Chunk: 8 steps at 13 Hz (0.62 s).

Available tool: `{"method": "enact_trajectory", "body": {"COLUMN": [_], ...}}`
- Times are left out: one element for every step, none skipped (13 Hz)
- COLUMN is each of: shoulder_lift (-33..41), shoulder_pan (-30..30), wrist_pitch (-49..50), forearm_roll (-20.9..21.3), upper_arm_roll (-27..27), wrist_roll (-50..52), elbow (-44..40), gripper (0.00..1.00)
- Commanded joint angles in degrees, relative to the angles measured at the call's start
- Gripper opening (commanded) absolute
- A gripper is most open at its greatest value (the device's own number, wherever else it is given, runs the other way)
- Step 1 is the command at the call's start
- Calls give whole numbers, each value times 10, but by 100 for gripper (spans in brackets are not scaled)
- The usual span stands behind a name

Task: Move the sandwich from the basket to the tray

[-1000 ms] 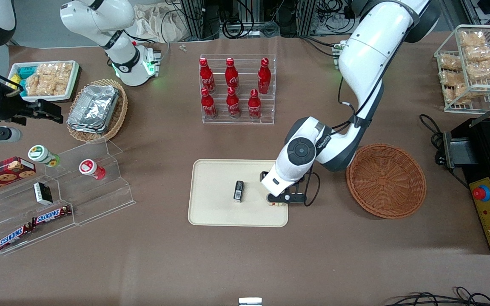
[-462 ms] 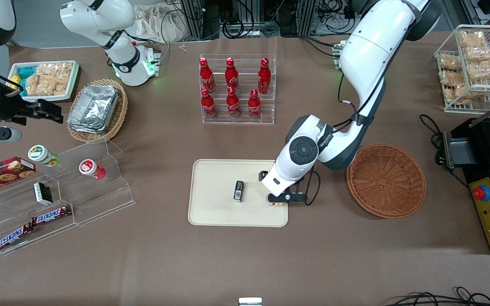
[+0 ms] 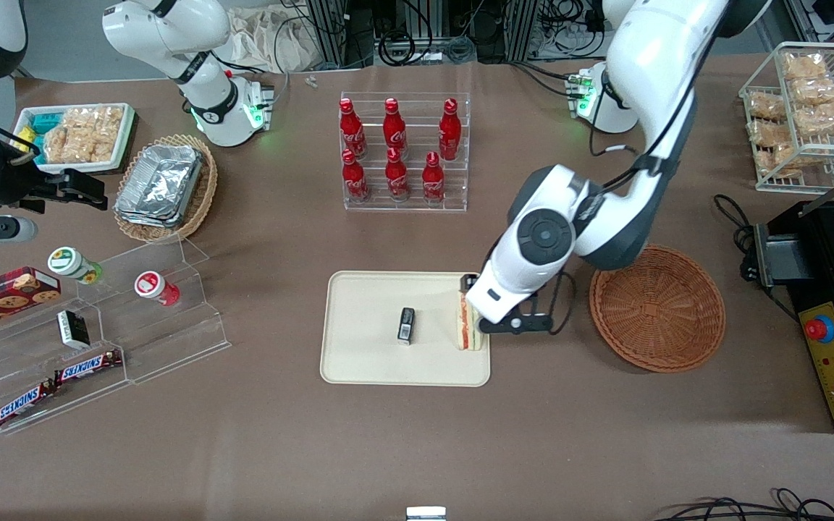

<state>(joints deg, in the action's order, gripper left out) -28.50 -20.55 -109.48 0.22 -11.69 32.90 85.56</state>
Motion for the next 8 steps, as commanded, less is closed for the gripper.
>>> {"method": "enact_trajectory", "body": {"shoulder_lift": [56,70,84,99,112,126,137,150], "shoulder_pan": [40,59,75,96,116,135,153,174], "wrist_pitch": [68,86,102,117,125,130,139,149], "forearm_roll": [-8,-9,-8,-8,-7,0,1,2], "upper_arm_roll": [0,0,0,0,0,0,1,3], "wrist_roll": [-54,-75,-92,-108,-119,-136,-164,-193], "elbow": [12,11,11,11,10,10,9,8], "gripper": [99,99,99,99,99,99,99,99]}}
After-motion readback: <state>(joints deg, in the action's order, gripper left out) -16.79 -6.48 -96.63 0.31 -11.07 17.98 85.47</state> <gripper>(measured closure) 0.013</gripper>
